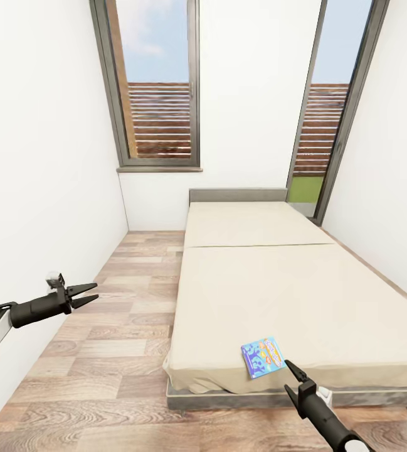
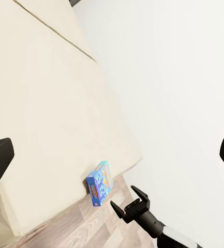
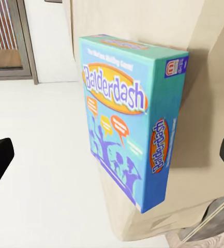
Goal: Put all the toys in the child's room - the three board games (two on the bed and one on the table), the two jigsaw puzzles on the table, and the tennis ball on the table - inside the toy box on the table in the child's room.
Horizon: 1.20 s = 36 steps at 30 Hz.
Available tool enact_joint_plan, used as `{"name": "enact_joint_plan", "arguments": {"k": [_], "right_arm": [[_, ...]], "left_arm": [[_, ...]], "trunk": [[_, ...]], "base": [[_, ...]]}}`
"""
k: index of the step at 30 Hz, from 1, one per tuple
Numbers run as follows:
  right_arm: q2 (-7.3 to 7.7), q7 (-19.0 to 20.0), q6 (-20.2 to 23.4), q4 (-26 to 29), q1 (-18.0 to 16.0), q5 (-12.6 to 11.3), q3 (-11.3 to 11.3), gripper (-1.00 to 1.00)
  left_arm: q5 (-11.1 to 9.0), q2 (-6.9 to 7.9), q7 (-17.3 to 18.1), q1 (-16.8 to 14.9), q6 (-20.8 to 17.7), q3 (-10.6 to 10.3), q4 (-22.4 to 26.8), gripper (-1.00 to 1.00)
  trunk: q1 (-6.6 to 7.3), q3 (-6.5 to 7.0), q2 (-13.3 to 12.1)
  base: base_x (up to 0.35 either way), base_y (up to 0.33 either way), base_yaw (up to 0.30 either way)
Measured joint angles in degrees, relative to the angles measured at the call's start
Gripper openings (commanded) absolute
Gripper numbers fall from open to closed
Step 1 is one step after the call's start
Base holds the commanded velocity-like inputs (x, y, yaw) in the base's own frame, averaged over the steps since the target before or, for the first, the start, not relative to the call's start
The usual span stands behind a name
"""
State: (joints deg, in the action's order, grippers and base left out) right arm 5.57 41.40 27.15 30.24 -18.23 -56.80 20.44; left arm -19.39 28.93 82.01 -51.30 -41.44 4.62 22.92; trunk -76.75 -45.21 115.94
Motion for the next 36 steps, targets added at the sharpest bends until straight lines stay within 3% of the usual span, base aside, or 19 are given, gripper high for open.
{"name": "enact_joint_plan", "arguments": {"k": [36], "right_arm": [[-0.02, 0.1, 0.17, -0.06, -0.01, 0.01, -0.09, 1.0]], "left_arm": [[-0.03, -0.11, 0.0, 0.0, 0.15, -0.07, 0.02, 1.0]], "trunk": [[0.0, 0.0, 0.0]], "base": [[0.013, 0.0, 0.0]]}}
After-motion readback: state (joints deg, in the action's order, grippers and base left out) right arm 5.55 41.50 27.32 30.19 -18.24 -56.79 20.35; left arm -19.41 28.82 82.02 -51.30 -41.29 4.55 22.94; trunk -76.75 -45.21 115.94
